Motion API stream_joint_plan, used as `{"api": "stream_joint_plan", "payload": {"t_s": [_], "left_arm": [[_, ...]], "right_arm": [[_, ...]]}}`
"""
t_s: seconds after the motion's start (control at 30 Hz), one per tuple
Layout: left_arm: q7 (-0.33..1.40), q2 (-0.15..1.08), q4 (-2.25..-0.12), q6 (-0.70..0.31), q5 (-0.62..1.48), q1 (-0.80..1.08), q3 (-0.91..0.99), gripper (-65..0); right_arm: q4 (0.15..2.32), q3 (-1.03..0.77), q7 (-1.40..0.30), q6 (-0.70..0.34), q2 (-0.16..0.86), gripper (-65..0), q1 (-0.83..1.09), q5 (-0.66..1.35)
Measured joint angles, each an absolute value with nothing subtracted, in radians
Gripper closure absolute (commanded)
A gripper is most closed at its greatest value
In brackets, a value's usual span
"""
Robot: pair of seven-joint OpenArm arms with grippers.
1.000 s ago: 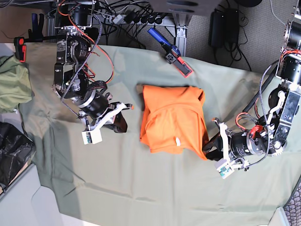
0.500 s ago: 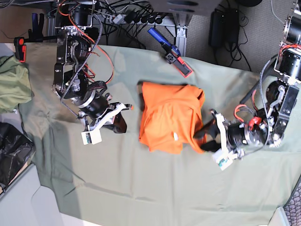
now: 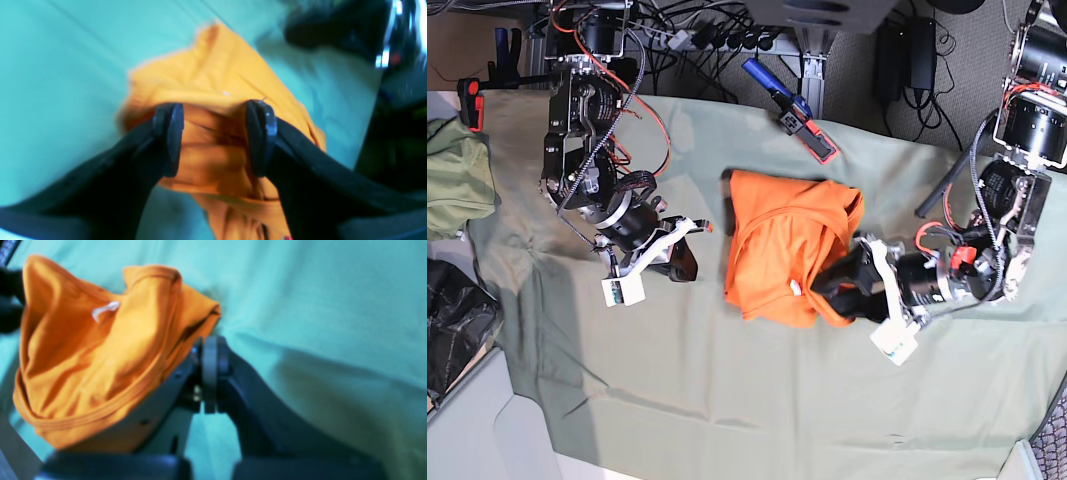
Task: Fold the T-shirt properly
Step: 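Push the bundle edge inward with the left gripper to square it, then press both grippers onto opposite sides of the bundle to flatten it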
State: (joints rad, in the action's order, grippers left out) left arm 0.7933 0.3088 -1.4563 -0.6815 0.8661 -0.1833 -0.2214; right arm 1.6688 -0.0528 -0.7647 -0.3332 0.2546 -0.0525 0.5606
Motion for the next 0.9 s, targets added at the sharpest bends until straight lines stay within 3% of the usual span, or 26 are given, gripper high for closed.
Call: {"api": "stream_joint_plan", "payload": {"t_s": [0.23, 0.73, 0.9], "left_arm": [[0.873, 0.315, -1.456, -0.682, 0.958, -0.168, -0.082, -33.5], [0.886, 0.343, -1.456, -0.682, 0.981, -0.014, -0.060, -33.5], [0.888, 0.344, -1.456, -0.682, 0.987, -0.012, 0.083, -33.5]], "right_arm": [[1.669, -0.053, -0.764, -0.333, 0.255, 0.0, -0.052, 0.560], [1.669, -0.054, -0.761, -0.333, 0.216, 0.0, -0.052, 0.553], [1.669, -0.055, -0.760, -0.333, 0.219, 0.0, -0.052, 0.548]]}}
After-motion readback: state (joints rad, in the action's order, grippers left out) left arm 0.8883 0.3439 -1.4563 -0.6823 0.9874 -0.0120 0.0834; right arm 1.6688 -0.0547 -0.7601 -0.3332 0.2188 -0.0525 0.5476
